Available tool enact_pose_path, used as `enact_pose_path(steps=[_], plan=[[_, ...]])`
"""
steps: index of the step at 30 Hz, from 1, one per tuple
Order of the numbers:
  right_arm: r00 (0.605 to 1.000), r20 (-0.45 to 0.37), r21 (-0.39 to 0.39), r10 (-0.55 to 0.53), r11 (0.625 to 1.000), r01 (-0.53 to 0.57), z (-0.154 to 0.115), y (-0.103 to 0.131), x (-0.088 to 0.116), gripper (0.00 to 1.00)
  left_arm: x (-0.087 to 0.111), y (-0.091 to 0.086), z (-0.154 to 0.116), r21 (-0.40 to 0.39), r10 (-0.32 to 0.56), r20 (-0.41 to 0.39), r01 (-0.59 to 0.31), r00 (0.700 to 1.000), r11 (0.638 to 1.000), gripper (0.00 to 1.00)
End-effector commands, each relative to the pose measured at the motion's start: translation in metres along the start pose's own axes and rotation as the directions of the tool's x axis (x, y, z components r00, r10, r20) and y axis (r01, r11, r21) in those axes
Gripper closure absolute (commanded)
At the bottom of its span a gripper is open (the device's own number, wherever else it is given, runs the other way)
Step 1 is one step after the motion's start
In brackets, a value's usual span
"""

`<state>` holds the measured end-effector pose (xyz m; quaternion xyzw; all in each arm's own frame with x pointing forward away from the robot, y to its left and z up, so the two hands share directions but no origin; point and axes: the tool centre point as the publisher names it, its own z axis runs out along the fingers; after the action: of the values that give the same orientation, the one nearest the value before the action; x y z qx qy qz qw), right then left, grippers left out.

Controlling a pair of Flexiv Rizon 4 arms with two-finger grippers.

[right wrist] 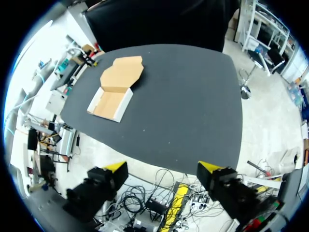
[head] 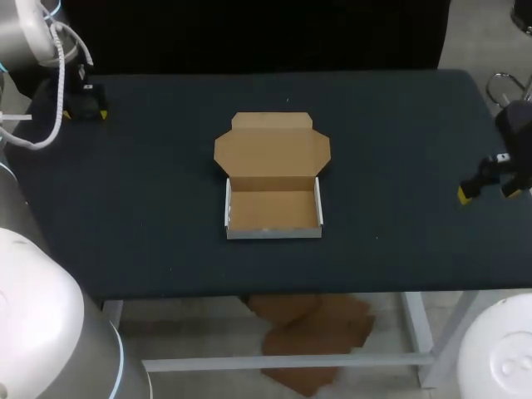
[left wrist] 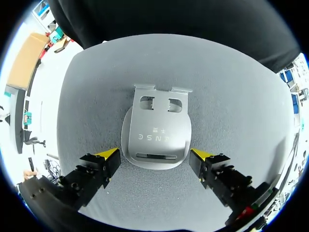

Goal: Assemble the packaging by folding the flat box into shape, placing the metal phone stand inside, and closing the box properly

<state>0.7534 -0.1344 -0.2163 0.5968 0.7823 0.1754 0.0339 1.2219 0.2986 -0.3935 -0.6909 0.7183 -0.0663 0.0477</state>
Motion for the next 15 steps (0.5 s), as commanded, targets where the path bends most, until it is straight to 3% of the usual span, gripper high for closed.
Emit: enact_pose_path(steps=[1,15], plan=[[1.0,0.0,0.005,0.0,1.0,0.0,-0.0025,0.0,0.0002,0.0,-0.0039,-0.0109,0.0057,-0.157,0.0,-0.008,-0.001,1.0,0.988,0.02],[1.0,0.0,0.005,0.0,1.0,0.0,-0.0025,0.0,0.0002,0.0,-0.0002,-0.0194,0.0063,-0.154,0.018,-0.018,-0.021,1.0,0.988,0.07]])
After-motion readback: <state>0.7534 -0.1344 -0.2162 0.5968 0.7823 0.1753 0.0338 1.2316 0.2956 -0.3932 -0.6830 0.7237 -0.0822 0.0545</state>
